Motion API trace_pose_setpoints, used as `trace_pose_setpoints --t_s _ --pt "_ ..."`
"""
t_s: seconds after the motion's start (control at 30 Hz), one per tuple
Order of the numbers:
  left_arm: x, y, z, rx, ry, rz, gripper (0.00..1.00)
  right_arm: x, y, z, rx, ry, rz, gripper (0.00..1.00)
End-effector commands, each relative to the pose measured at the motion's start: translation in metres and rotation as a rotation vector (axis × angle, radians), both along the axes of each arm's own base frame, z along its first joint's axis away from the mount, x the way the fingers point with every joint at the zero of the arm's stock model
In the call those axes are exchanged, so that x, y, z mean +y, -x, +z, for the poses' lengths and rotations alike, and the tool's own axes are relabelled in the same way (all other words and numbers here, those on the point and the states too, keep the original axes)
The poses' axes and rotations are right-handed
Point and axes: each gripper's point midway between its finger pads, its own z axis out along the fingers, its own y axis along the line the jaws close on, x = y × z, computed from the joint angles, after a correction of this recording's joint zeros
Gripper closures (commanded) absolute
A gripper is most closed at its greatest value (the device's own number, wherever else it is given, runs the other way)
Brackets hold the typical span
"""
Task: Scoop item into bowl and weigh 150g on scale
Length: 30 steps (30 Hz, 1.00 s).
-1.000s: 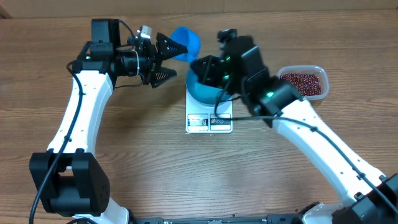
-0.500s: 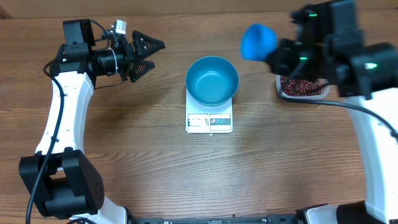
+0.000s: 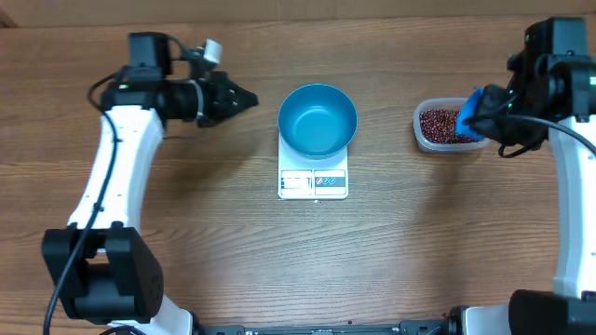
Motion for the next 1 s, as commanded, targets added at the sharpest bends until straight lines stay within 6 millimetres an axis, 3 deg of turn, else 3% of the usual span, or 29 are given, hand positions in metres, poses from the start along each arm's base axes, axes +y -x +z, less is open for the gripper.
trace_pose_setpoints --t_s 0.0,0.47,0.73,0.97 --pt "-0.015 -0.001 -0.01 -0.064 -0.176 -0.011 0.96 -0.013 -0.001 -0.016 0.042 0.065 -0.012 0.96" --pt "-0.068 0.014 -0.035 -0.154 -0.496 -0.05 0.96 -0.022 -0.018 -0.075 0.201 0.097 -0.012 0.96" --pt "-0.081 0.023 -0.046 -0.169 -0.651 -0.006 0.96 -0.021 -0.018 -0.08 0.22 0.093 -0.01 0.96" --pt "-0.088 0.023 -0.073 -0.148 -0.733 -0.016 0.96 -0.021 -0.018 -0.08 0.22 0.093 -0.01 0.96"
